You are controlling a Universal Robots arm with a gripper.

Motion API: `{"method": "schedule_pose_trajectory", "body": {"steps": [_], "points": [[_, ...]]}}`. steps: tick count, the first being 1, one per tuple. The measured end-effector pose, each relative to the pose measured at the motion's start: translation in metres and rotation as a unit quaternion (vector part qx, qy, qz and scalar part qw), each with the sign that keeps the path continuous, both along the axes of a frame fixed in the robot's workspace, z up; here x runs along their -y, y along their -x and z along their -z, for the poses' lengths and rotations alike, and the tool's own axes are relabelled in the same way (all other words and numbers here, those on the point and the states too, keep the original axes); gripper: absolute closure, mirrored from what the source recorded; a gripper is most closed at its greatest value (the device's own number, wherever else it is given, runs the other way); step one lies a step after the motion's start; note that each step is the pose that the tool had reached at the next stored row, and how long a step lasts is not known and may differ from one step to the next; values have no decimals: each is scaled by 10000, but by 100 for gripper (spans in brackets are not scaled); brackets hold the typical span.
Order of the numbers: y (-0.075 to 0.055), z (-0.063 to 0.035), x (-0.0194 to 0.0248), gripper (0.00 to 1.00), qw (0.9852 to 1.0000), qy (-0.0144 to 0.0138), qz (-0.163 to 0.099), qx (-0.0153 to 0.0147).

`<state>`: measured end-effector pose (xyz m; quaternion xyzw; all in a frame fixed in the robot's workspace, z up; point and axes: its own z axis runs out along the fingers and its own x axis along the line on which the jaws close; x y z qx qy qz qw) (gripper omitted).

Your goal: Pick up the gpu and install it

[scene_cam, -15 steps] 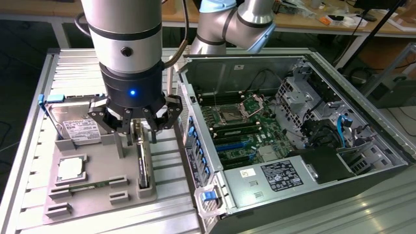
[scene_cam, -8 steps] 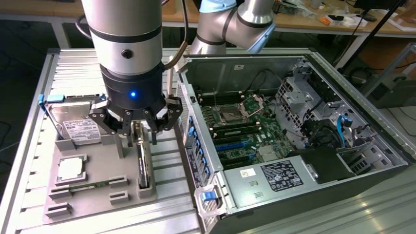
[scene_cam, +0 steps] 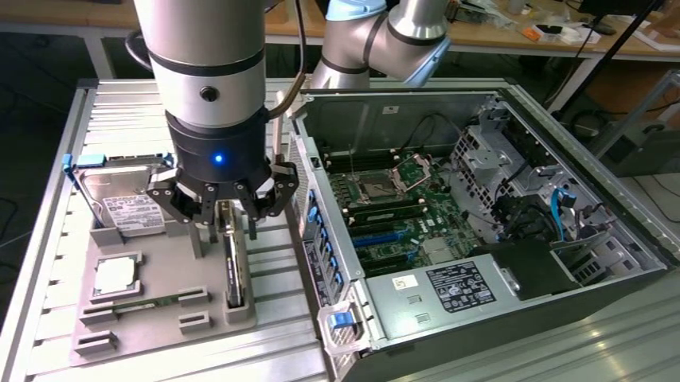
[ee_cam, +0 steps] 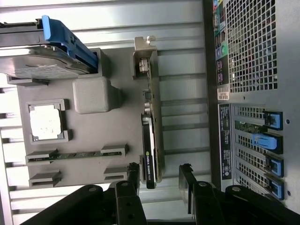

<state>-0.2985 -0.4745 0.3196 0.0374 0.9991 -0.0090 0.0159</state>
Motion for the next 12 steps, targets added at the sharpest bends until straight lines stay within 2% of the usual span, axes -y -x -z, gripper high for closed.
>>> {"method": "schedule_pose_trajectory", "body": {"steps": [12], "points": [[-3,57,0,53,10000,54,0,0]]}}
